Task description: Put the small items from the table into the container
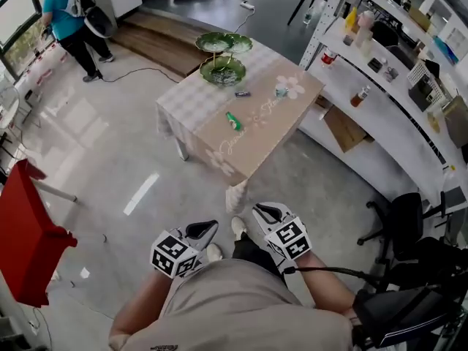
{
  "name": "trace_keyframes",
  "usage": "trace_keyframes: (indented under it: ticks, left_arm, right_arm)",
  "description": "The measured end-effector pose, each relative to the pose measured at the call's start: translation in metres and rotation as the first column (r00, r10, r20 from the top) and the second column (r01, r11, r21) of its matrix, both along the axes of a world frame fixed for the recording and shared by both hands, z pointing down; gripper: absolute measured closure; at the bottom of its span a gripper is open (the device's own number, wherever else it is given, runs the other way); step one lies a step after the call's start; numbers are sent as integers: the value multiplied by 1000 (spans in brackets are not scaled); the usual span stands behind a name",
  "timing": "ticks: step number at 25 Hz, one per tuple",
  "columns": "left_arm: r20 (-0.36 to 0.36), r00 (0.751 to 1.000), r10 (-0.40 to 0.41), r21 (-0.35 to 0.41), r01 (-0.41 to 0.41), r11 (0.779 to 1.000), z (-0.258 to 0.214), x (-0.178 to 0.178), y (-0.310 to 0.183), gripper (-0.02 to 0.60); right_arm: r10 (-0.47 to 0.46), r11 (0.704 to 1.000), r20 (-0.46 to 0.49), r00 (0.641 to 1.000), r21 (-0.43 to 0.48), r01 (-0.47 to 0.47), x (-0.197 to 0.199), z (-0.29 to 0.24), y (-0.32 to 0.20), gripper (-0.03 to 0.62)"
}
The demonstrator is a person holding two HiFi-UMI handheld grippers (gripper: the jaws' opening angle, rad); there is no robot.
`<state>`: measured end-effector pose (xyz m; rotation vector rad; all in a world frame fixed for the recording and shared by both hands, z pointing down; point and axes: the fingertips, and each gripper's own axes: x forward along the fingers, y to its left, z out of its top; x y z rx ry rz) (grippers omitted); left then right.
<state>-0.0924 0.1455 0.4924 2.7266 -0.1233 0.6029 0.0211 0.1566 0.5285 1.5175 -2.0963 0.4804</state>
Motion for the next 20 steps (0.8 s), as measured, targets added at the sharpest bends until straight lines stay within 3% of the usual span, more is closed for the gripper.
trace_keyframes:
  ticks: [10,20]
  left_arm:
    - [13,986,-167,-5,167,986,-1,-7,-78,572]
    - [29,949,-315,-18,315,949,-14,31,-167,573]
  right_arm:
    - [-36,999,-27,999,-15,36,45,31,-127,477]
    - [-70,994,-48,996,-91,66,119,81,-266,437]
